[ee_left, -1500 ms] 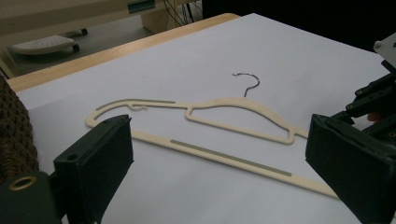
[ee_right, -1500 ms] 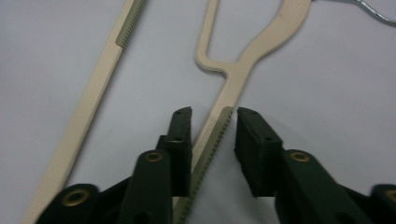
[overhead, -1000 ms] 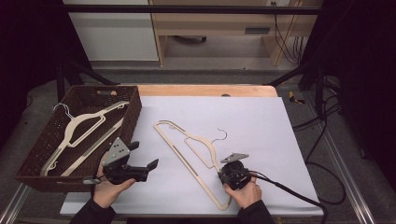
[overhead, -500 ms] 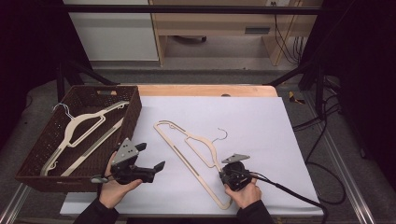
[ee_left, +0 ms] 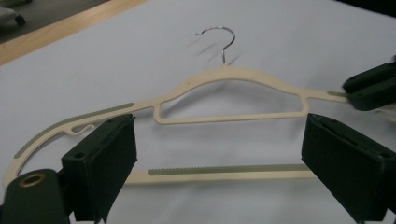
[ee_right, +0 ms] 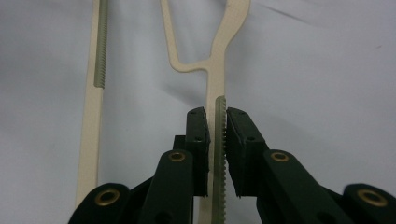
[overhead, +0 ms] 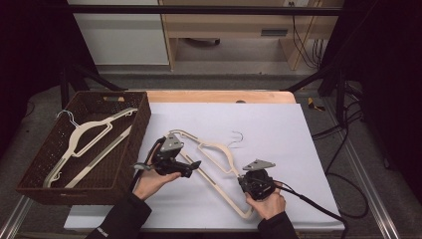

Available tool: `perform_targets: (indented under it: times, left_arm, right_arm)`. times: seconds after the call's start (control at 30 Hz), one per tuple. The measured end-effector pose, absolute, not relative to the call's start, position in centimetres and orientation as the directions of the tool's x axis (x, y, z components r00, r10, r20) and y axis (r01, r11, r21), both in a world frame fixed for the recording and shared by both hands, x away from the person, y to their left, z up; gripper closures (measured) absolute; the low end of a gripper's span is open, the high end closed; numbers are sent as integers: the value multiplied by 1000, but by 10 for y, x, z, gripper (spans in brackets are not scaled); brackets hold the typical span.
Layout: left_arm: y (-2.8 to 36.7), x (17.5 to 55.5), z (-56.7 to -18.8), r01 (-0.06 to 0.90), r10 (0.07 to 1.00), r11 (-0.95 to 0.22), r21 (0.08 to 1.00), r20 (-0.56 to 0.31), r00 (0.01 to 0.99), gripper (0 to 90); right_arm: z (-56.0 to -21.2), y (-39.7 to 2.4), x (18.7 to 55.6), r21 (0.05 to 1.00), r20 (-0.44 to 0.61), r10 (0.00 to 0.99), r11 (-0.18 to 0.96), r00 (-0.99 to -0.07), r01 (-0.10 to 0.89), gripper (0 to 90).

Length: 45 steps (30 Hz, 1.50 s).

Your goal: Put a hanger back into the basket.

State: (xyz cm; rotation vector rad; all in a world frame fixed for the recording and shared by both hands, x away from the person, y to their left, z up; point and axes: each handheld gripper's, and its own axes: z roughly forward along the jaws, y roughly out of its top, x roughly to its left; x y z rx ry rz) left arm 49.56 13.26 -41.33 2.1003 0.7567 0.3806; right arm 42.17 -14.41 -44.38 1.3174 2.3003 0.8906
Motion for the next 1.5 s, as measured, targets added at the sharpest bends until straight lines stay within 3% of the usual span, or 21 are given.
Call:
perform_targets:
  times: [0.6, 0.93, 1.23, 1.5]
  left_arm:
    - [92, 568, -444, 375, 563, -570, 731, 15, 826, 213]
    - [79, 580, -456, 324, 514, -661, 677, 94, 852, 303]
    - [77, 583, -465, 298, 496, -686, 664, 127, 859, 492]
    - [75, 584, -467, 259, 462, -713, 652, 158, 873, 535]
  right_arm:
    - [-436, -145, 419, 676, 10, 853, 379, -522, 632, 797]
    - [-435, -146, 418, 677, 12, 850, 380, -526, 630, 796]
    - [-435, -146, 418, 671, 9, 847, 388, -531, 631, 796]
    - [-436, -147, 419, 676, -7, 830, 415, -558, 609, 796]
